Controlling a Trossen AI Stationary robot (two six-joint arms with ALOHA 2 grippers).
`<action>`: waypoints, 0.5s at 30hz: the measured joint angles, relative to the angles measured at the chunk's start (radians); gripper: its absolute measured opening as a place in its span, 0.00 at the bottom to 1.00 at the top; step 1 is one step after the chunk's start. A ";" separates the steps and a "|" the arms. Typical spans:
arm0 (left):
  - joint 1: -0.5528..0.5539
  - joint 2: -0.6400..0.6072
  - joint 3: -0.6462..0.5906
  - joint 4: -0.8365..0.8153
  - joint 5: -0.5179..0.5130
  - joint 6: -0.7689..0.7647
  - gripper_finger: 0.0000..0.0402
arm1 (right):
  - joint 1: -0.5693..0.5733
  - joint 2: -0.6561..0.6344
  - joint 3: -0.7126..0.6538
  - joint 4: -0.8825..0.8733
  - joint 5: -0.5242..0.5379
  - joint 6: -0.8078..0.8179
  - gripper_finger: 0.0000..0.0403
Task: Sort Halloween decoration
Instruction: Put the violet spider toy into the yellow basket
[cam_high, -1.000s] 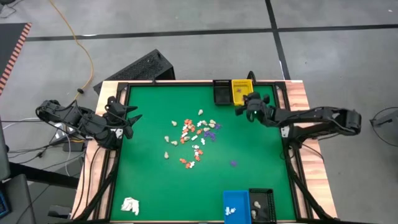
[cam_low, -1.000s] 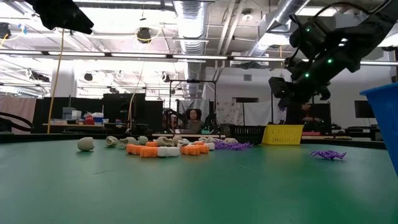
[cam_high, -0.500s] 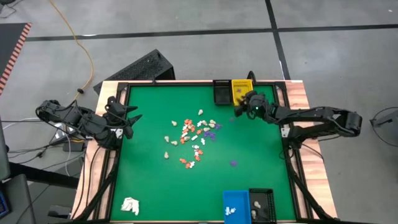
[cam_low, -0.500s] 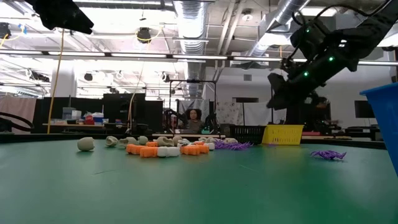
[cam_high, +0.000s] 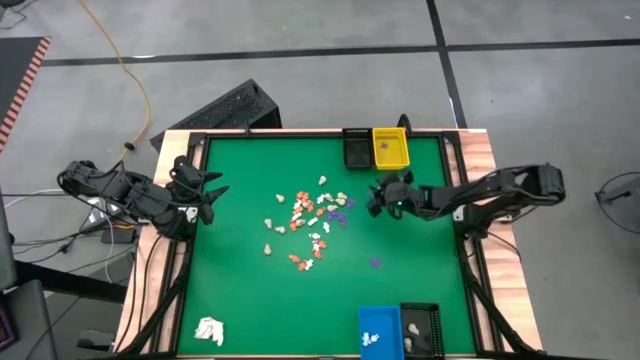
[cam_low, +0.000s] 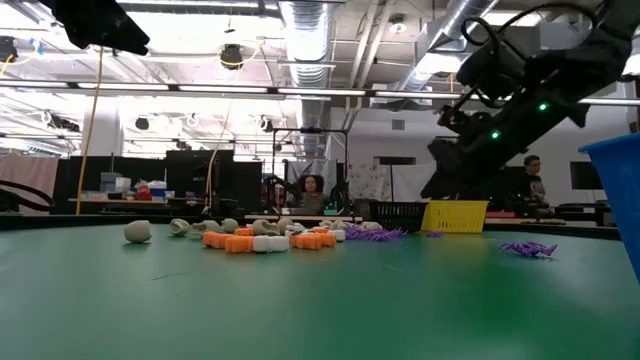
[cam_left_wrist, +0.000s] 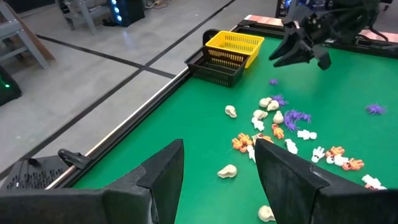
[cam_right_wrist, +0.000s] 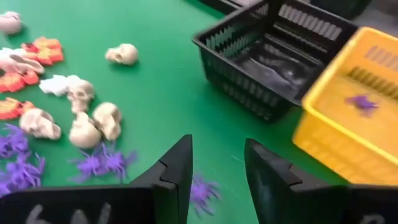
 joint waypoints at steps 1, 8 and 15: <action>0.000 0.000 0.000 0.000 0.000 0.000 0.47 | 0.000 0.027 0.000 0.025 -0.004 0.000 0.35; 0.000 0.000 0.000 -0.002 0.000 0.000 0.47 | 0.028 0.183 0.000 0.094 -0.005 0.051 0.35; 0.000 0.000 0.000 -0.002 0.000 0.000 0.47 | 0.063 0.289 0.002 0.108 0.027 0.141 0.34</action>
